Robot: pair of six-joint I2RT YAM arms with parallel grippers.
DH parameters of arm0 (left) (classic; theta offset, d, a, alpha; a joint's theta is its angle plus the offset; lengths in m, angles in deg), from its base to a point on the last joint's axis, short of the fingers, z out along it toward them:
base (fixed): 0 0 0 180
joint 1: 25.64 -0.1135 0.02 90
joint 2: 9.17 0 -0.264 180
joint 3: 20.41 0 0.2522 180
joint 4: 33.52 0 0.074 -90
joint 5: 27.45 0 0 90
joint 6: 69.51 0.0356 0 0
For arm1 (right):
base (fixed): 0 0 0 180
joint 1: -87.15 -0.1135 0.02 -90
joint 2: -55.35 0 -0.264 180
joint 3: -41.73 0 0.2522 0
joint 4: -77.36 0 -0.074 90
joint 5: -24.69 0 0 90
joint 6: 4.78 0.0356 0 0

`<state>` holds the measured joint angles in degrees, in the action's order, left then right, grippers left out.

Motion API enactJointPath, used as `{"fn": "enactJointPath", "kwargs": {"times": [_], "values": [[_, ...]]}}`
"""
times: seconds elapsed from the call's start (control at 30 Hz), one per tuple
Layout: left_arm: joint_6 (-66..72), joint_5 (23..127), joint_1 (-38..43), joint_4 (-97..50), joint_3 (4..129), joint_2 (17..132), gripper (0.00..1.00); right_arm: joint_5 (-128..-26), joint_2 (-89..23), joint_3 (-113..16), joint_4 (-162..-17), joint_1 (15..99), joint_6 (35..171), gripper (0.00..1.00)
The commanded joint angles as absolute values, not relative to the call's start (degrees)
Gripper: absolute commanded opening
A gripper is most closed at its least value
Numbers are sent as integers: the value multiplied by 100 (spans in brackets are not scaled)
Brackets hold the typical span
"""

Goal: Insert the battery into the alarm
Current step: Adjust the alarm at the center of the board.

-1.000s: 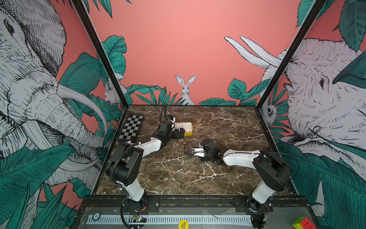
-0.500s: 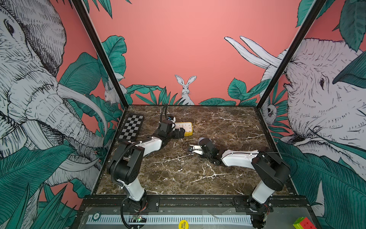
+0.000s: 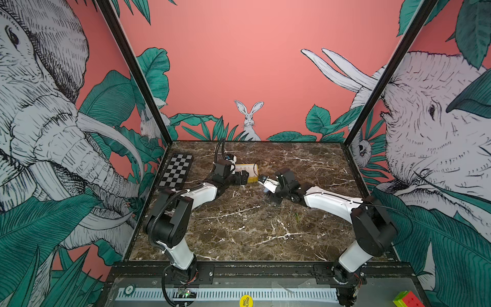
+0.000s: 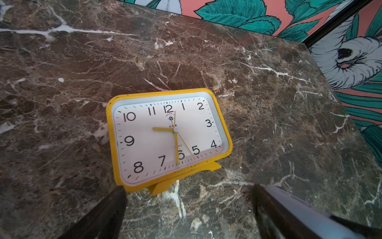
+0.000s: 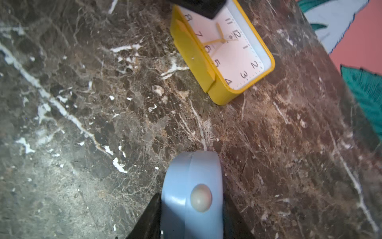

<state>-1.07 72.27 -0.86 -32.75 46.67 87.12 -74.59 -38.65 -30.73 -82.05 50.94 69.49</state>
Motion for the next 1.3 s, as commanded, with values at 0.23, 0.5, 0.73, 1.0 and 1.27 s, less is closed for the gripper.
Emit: {"fn": "enactJointPath", "kwargs": {"times": [0.23, 0.5, 0.73, 1.0, 1.27], "values": [[176, 7775, -64, -3013, 4631, 8377, 93, -9386, -4192, -3177, -9254, 5791, 9887, 30], [346, 7977, -57, -2687, 4754, 8449, 92, -9586, -4604, -2823, -10472, 6145, 11496, 31], [197, 8212, -58, -2337, 4947, 8636, 92, -9595, -4949, -2364, -11633, 6487, 12390, 32], [-78, 8468, -46, -2258, 5071, 8821, 90, -9840, -5406, -2235, -12083, 6788, 13059, 45], [-155, 8619, -6, -2196, 5232, 8948, 89, -10156, -5573, -2336, -11819, 6986, 13196, 59]]}}
